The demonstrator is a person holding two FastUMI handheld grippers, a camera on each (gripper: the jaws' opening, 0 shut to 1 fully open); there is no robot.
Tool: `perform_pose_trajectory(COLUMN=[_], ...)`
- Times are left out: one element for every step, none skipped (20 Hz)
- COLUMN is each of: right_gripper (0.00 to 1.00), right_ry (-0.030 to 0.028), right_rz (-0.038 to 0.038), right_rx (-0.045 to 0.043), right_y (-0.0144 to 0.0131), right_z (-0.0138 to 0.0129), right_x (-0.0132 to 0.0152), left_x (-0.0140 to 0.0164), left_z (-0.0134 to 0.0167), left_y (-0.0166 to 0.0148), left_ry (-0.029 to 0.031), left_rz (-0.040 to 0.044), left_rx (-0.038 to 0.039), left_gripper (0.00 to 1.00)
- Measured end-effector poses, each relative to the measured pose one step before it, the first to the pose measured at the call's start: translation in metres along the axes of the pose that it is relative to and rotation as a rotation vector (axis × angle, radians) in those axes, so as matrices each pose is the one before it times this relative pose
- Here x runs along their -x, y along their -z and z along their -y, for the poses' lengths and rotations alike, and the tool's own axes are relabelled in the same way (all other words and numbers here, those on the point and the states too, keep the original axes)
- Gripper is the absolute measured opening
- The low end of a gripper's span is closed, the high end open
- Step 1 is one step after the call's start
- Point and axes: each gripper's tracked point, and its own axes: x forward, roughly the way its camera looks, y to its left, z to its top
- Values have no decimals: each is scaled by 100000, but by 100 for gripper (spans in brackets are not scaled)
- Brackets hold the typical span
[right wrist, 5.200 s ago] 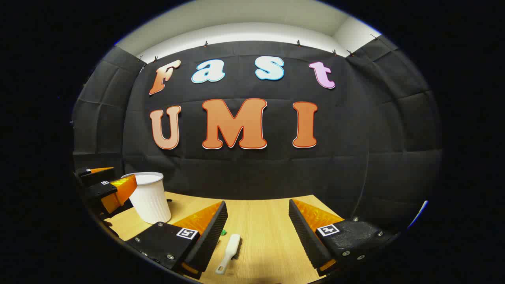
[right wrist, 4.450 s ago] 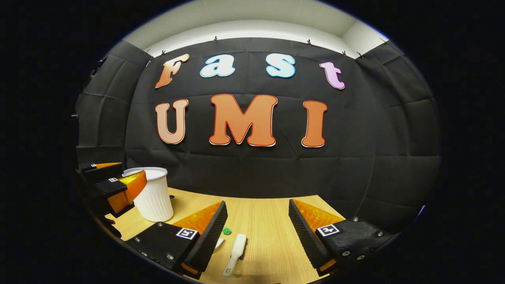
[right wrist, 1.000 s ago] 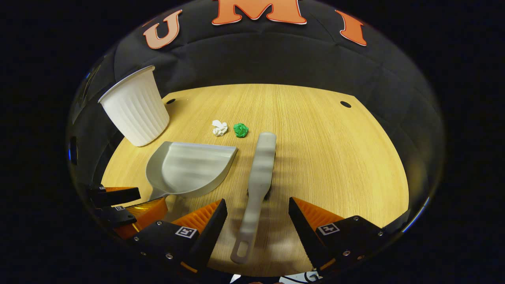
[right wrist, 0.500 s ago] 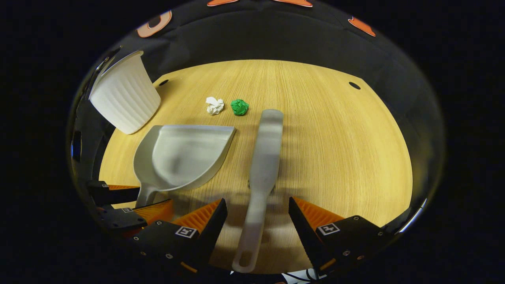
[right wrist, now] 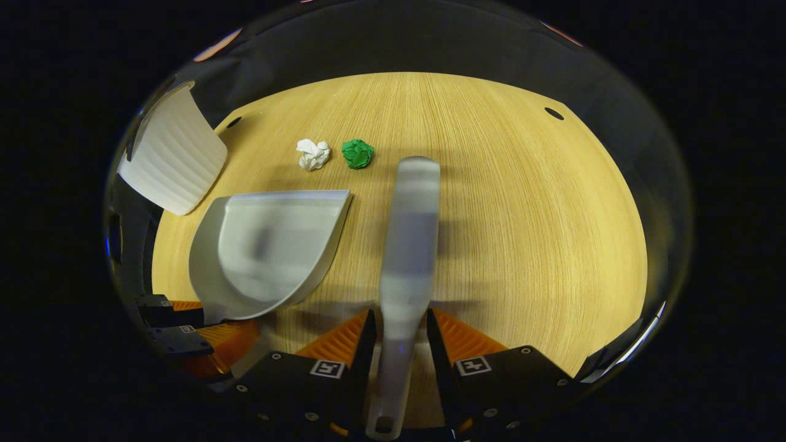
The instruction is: Pick up the small broom and dustpan from the desktop, sweep the trash into the dustpan with the broom, and then empty the trash into the garbage bin.
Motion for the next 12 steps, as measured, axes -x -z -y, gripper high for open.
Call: perform_pose_trajectory(right_gripper=[45, 34, 37, 24, 24, 23, 22, 21, 21, 20, 20, 19], right_ry=[-423, 888, -665, -652, -558, -227, -207, -321, -194, -304, -213, 52], right_rz=[-969, -855, -460, -799, -287, -193, -147, 52, 7, -85, -366, -299], right_rx=[-758, -820, -370, -168, -83, -42, 29, -435, -775, -571, -37, 744], right_y=[3, -144, -158, -97, -288, -337, -428, -471, -476, -464, -551, -621], right_z=[-97, 286, -27, -163, -20, 58, 78, 48, 143, 230, 257, 229], right_x=[-152, -46, -173, -193, -83, -4, -52, -70, -57, -90, -44, -110], left_x=[337, 223, 63, 20, -42, 43, 120, 14, 179, 119, -24, -123], left_z=[352, 186, -26, 23, -209, -55, 3, -80, -115, -53, -240, -256], left_y=[325, 139, 74, -74, 41, -50, 65, -169, -3, -167, -98, -124], left_ry=[1007, 693, 357, 899, 80, 588, 270, 362, 305, 743, 439, 204], left_rz=[-1978, -1153, -714, -161, -550, -289, -349, 185, -433, 31, 55, -531], left_rx=[822, -12, -855, -1152, -1149, -533, -1001, -727, -973, -891, -1095, -1339], left_gripper=[49, 46, 44, 37, 37, 36, 35, 33, 32, 31, 31, 29])
